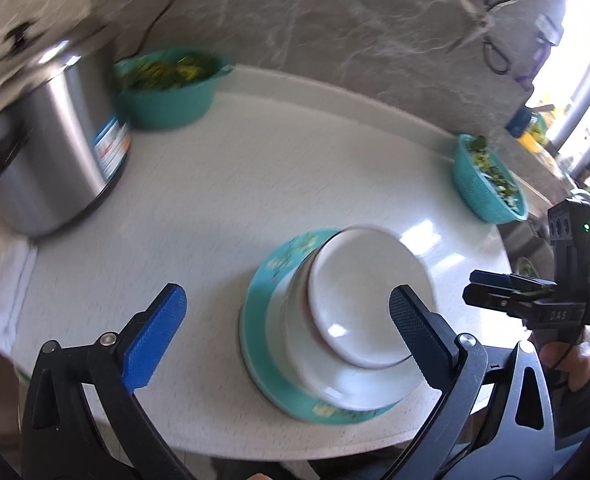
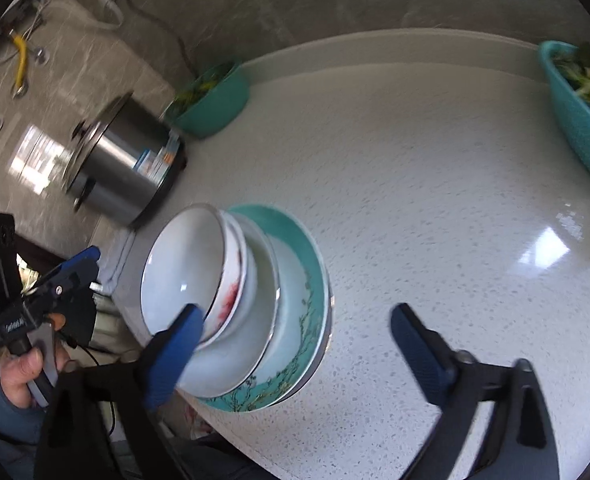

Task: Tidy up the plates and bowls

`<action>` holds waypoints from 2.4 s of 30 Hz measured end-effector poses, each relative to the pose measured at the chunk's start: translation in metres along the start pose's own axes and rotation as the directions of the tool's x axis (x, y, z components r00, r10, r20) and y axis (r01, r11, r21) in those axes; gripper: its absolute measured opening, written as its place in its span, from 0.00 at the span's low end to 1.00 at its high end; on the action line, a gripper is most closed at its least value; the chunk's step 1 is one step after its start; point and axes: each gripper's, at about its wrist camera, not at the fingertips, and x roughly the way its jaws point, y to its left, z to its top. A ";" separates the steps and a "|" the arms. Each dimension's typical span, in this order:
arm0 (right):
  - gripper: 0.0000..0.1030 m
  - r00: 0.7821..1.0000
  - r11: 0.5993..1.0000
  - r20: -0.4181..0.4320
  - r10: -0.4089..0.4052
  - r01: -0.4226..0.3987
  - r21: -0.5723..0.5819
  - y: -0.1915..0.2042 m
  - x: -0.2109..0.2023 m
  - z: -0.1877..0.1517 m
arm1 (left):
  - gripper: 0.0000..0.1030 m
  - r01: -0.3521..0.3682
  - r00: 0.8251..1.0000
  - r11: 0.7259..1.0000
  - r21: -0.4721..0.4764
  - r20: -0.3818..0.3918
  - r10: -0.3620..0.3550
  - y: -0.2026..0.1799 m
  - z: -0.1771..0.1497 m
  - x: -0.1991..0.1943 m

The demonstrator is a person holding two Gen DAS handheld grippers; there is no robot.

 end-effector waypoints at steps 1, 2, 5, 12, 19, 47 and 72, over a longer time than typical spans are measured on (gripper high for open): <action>1.00 1.000 1.000 0.019 -0.017 0.016 0.023 0.000 -0.003 0.000 | 1.00 0.017 1.000 1.000 0.009 -0.005 -0.017 -0.001 0.003 0.000; 1.00 0.999 0.998 0.036 -0.035 0.033 0.053 0.001 -0.007 0.000 | 1.00 0.030 1.000 0.999 0.027 -0.011 -0.029 -0.002 0.009 0.002; 1.00 0.993 0.989 0.087 -0.085 0.074 0.125 0.013 -0.014 -0.003 | 1.00 0.022 1.000 0.995 0.093 -0.020 -0.020 -0.006 0.024 0.004; 1.00 0.938 0.943 0.205 -0.278 0.226 0.244 0.073 -0.030 -0.022 | 1.00 0.211 0.976 0.969 0.128 -0.075 -0.202 0.037 0.041 0.002; 1.00 0.907 0.924 0.249 -0.339 0.272 0.267 0.124 -0.029 -0.030 | 1.00 0.377 0.903 0.925 0.040 -0.236 -0.358 0.061 0.037 0.026; 1.00 0.868 0.884 0.267 -0.418 0.322 0.339 0.112 -0.052 -0.043 | 1.00 0.018 0.988 0.928 0.373 -0.147 0.041 -0.030 0.014 0.007; 1.00 0.852 0.816 0.130 -0.508 0.427 0.391 0.110 -0.047 -0.041 | 1.00 -0.005 0.987 0.956 0.292 -0.154 0.052 -0.027 0.040 0.007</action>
